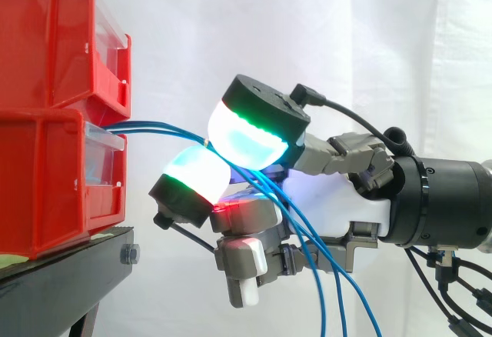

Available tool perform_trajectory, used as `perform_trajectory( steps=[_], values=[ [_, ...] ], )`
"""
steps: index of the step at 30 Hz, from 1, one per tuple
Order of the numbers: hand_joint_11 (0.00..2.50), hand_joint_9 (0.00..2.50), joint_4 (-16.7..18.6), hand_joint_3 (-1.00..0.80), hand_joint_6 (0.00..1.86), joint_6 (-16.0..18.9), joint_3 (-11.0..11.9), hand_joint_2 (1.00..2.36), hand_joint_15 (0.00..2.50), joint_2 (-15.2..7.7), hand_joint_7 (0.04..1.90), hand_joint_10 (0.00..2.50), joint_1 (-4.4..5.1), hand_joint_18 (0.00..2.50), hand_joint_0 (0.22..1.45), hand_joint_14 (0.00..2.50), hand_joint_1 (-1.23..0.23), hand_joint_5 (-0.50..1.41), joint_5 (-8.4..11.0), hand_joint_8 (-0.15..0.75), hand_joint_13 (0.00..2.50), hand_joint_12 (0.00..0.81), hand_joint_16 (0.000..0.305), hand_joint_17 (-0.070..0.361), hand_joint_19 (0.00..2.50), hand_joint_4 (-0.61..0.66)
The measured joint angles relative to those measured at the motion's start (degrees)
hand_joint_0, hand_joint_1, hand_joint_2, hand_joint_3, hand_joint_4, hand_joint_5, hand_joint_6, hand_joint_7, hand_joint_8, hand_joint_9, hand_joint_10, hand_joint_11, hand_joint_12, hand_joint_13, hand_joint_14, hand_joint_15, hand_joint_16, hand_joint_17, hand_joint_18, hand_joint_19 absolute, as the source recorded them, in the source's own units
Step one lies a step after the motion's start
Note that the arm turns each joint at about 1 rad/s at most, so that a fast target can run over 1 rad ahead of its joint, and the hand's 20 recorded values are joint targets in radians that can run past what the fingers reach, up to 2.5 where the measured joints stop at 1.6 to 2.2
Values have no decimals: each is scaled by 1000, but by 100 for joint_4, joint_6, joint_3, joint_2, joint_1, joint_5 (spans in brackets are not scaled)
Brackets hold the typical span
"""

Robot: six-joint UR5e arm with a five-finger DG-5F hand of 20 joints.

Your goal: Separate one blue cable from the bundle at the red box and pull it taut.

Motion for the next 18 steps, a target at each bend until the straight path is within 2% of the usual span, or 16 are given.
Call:
perform_trajectory(
  steps=[4, 9, 11, 15, 18],
  values=[
    [1344, 1129, 1, -500, 882, -3, 0, 1000, 862, 0, 1168, 23, 0, 875, 725, 30, -959, -164, 2, 262, 1084, 338, 46, 103, 781, 111],
    [1365, 1151, 9, -500, 877, -5, 0, 1000, 864, 0, 1148, 22, 0, 873, 656, 30, -968, -155, 2, 274, 1092, 335, 45, 102, 798, 124],
    [1368, 1166, 13, -500, 873, -8, 0, 1000, 874, 0, 1151, 23, 3, 878, 584, 31, -951, -150, 5, 277, 1099, 342, 46, 103, 813, 134],
    [1372, 1190, 13, -500, 860, -11, 0, 1000, 871, 0, 1138, 21, 7, 908, 520, 28, -839, -145, 6, 292, 1124, 364, 49, 110, 817, 152],
    [1361, 1195, 14, -500, 853, -12, 0, 1000, 863, 0, 1127, 23, 7, 914, 516, 28, -737, -144, 7, 297, 1128, 363, 49, 111, 832, 156]
  ],
)
